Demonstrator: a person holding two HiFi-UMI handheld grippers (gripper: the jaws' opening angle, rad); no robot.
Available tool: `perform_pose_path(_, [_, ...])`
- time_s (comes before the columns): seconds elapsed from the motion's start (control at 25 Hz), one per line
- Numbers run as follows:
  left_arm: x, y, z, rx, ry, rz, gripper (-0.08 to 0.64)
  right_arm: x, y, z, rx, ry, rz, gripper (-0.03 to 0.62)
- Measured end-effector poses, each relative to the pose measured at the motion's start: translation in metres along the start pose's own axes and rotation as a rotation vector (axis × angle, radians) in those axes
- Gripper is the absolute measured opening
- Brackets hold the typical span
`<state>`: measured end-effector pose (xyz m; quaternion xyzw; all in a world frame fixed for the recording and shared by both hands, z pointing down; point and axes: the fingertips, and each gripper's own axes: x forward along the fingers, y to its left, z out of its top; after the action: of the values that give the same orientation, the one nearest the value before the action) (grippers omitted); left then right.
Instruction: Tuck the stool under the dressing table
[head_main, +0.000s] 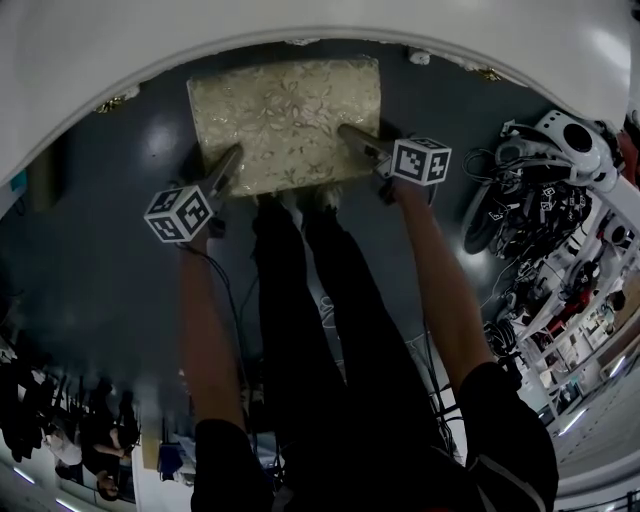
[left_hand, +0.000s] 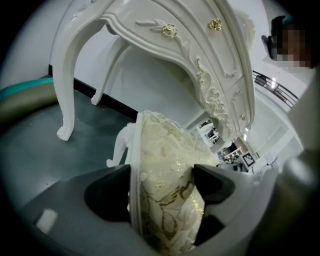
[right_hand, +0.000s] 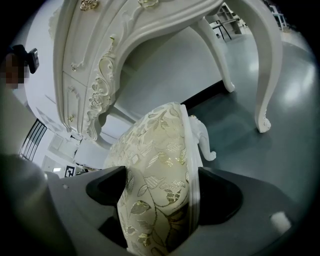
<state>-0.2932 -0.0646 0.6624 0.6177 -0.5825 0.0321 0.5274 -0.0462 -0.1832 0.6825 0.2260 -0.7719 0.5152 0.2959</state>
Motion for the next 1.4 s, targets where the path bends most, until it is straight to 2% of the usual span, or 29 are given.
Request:
perform_pose_path(0.44, [0.004, 0.005, -0.014, -0.010, 0.001, 0.004, 0.393, 0.006, -0.006, -0.008, -0.013, 0.012, 0.002, 0.449])
perform_pose_path(0.76, [0.008, 0.010, -0.022, 0.001, 0.042, -0.001, 0.399, 0.010, -0.009, -0.017, -0.010, 0.008, -0.003, 0.456])
perform_pose_path(1.04, [0.010, 0.008, -0.019, -0.006, 0.018, 0.025, 0.417, 0.012, -0.006, -0.013, -0.014, -0.005, -0.019, 0.496])
perform_pose_path(1.12, [0.009, 0.008, -0.019, -0.011, 0.023, 0.032, 0.422, 0.014, -0.004, -0.014, -0.020, -0.003, -0.032, 0.541])
perform_pose_path(1.24, [0.006, 0.010, -0.020, -0.026, 0.040, 0.044, 0.438, 0.013, -0.007, -0.014, -0.004, -0.008, -0.058, 0.545])
perform_pose_path(1.4, [0.002, 0.007, -0.015, 0.028, 0.064, 0.051, 0.443, 0.008, -0.008, -0.009, -0.021, -0.018, -0.097, 0.545])
